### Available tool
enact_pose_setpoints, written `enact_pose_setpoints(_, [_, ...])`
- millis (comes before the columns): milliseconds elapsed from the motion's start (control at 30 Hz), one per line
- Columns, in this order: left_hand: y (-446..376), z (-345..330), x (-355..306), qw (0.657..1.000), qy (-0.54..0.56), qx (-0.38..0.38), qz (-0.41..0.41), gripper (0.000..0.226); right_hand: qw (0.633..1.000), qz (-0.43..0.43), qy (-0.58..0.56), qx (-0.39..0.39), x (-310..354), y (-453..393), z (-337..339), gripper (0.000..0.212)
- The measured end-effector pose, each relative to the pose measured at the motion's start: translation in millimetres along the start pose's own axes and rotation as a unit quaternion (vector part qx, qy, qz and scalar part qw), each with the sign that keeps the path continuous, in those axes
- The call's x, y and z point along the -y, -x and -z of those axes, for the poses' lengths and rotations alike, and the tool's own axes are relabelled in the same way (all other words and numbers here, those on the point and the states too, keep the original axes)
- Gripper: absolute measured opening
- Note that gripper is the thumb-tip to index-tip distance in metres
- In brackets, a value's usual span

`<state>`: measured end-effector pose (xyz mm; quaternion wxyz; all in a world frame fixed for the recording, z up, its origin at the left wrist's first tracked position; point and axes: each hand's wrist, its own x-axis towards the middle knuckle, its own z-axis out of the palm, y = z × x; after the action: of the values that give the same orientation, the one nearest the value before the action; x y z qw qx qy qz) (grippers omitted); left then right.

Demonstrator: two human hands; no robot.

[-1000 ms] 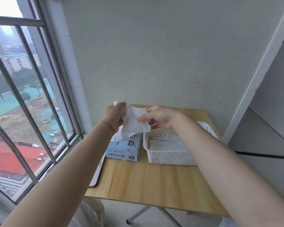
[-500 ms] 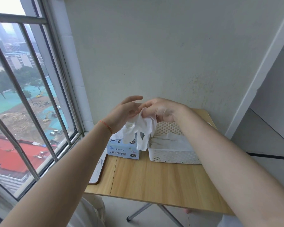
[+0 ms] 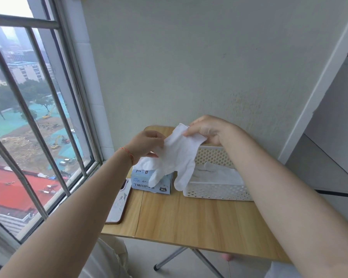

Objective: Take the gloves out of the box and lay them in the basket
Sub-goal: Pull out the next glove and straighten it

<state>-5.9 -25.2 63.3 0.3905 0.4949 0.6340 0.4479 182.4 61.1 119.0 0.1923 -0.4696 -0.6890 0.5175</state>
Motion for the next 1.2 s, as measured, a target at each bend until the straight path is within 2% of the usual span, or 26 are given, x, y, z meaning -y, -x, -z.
enact_pose_setpoints(100, [3,6,2,0.991,0.002,0.131,0.001,0.028,0.999,0.026,-0.019,0.005,5,3,-7,0.02])
enact_pose_setpoints(167, [2,9,4,0.986,0.005,0.168,0.001,0.033,0.999,0.038,-0.022,0.003,8,4,-12,0.007])
enact_pose_setpoints(200, [2,10,5,0.984,-0.011,0.178,0.004,0.035,0.999,0.043,-0.024,0.003,9,4,-14,0.009])
enact_pose_setpoints(300, [4,15,7,0.96,-0.164,0.226,0.024,0.022,0.999,0.042,-0.023,0.005,12,5,-17,0.013])
enact_pose_setpoints(367, [7,13,6,0.946,-0.217,0.239,0.017,0.014,0.998,0.047,-0.017,0.024,13,6,-19,0.019])
enact_pose_setpoints(400, [9,11,6,0.951,-0.199,0.238,-0.005,0.02,0.998,0.051,-0.009,0.036,14,6,-22,0.021])
enact_pose_setpoints(467, [12,7,5,0.966,-0.072,0.242,-0.056,0.037,0.998,0.058,0.002,0.04,15,7,-26,0.022])
enact_pose_setpoints(533, [15,2,4,0.968,0.081,0.231,-0.064,0.048,0.998,0.066,-0.008,0.023,16,8,-29,0.02])
enact_pose_setpoints(600, [17,-1,4,0.962,0.168,0.21,-0.049,0.035,0.996,0.074,-0.041,0.004,16,6,-29,0.016])
enact_pose_setpoints(667, [16,-2,8,0.962,0.191,0.193,-0.033,0.022,0.994,0.078,-0.08,-0.011,17,5,-27,0.017])
enact_pose_setpoints(833, [12,7,24,0.96,0.197,0.195,0.019,0.032,0.985,0.057,-0.152,-0.052,13,-1,-23,0.02])
enact_pose_setpoints(967, [7,16,31,0.949,0.257,0.179,0.037,0.034,0.979,0.009,-0.205,-0.008,6,-3,-24,0.02])
enact_pose_setpoints(1100, [1,27,23,0.963,0.238,0.125,0.035,0.02,0.977,-0.032,-0.206,0.052,1,-5,-24,0.02])
enact_pose_setpoints(1200, [-10,21,14,0.997,0.069,-0.017,0.024,0.01,0.984,-0.06,-0.161,0.042,-8,-5,-20,0.022])
